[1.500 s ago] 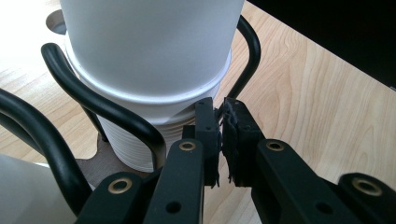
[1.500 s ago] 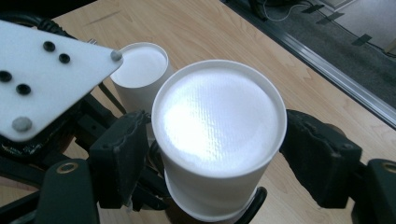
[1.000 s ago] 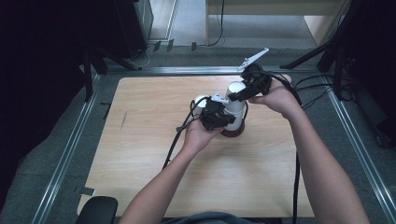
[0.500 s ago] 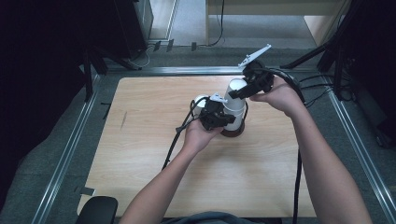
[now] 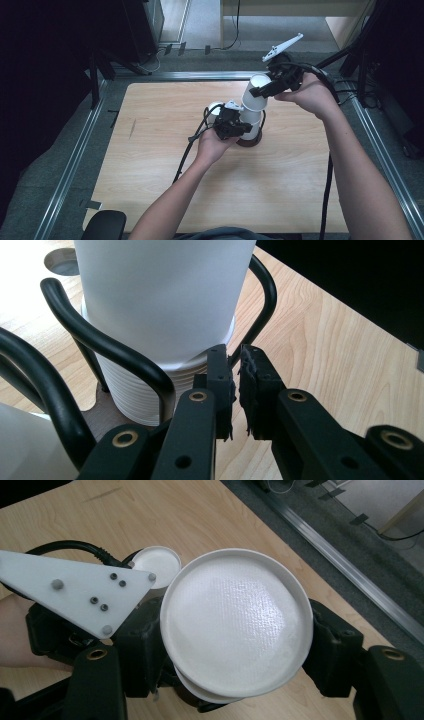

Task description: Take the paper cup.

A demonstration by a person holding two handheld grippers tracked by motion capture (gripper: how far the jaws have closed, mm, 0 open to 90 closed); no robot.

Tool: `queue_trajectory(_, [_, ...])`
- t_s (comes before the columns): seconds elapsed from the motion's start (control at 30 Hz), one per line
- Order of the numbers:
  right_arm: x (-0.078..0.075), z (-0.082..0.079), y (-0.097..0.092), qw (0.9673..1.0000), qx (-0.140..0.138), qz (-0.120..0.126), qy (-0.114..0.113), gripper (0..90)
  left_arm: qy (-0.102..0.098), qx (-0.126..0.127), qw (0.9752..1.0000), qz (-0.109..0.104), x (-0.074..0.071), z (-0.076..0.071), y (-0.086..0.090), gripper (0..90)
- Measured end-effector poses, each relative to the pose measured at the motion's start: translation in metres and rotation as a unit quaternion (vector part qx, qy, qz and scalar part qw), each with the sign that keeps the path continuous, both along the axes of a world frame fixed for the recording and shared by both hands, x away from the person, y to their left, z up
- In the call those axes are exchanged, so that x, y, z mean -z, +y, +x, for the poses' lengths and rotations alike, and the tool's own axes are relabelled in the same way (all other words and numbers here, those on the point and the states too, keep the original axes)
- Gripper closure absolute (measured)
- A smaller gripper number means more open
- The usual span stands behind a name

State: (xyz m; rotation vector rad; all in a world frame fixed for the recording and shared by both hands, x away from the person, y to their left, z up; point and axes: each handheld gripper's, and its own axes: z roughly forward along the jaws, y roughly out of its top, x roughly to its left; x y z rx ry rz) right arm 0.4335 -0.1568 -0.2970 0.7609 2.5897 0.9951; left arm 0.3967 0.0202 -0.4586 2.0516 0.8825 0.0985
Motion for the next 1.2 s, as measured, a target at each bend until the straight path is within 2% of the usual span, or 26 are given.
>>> queue_trajectory(0.1, [-0.011,-0.007,-0.004,0.9998,-0.009,-0.005,-0.016,34.4,-0.001,0.001,1.0,0.003,0.0,0.0,0.0,82.9])
queue_trajectory(0.23, [-0.022,-0.017,-0.009,0.9995,-0.019,-0.009,-0.024,34.4,0.005,0.007,1.0,0.004,0.0,0.0,0.001,80.9])
queue_trajectory(0.3, [-0.025,-0.022,-0.012,0.9996,-0.026,-0.005,-0.014,34.4,0.005,0.01,0.9999,0.002,-0.001,-0.001,0.002,79.2])
queue_trajectory(0.4, [-0.023,-0.032,-0.02,0.9992,-0.038,0.006,-0.004,34.4,0.011,0.015,0.9998,-0.012,-0.003,0.0,0.006,78.9])
queue_trajectory(0.47, [-0.02,-0.037,-0.025,0.999,-0.042,0.012,0.005,34.3,0.014,0.021,0.9995,-0.018,-0.004,0.001,0.009,78.1])
queue_trajectory(0.6, [-0.011,-0.049,-0.031,0.9984,-0.054,0.008,0.011,34.3,0.018,0.038,0.9991,-0.01,-0.007,-0.003,0.013,73.9])
queue_trajectory(0.7, [-0.003,-0.055,-0.032,0.9976,-0.066,0.005,0.021,34.4,0.019,0.065,0.9976,0.013,-0.007,-0.007,0.017,68.9])
queue_trajectory(0.87, [0.01,-0.064,-0.034,0.9964,-0.081,0.004,0.026,34.4,0.017,0.085,0.9961,0.016,-0.009,-0.013,0.025,62.8])
queue_trajectory(0.9, [0.017,-0.068,-0.035,0.996,-0.083,0.006,0.03,34.4,0.022,0.097,0.9951,0.001,-0.009,-0.017,0.031,58.9])
queue_trajectory(1.07, [0.027,-0.074,-0.039,0.9956,-0.084,0.013,0.039,34.4,0.023,0.113,0.9932,0.014,-0.008,-0.025,0.038,52.8])
queue_trajectory(1.1, [0.033,-0.076,-0.04,0.9951,-0.088,0.017,0.041,34.3,0.018,0.125,0.9919,0.016,-0.008,-0.03,0.042,51.5])
queue_trajectory(1.13, [0.033,-0.076,-0.04,0.9951,-0.088,0.017,0.041,34.3,0.018,0.125,0.9919,0.016,-0.008,-0.03,0.042,50.4])
queue_trajectory(1.2, [0.042,-0.079,-0.04,0.9943,-0.096,0.018,0.044,34.3,0.015,0.141,0.9899,0.012,-0.008,-0.035,0.048,49.2])
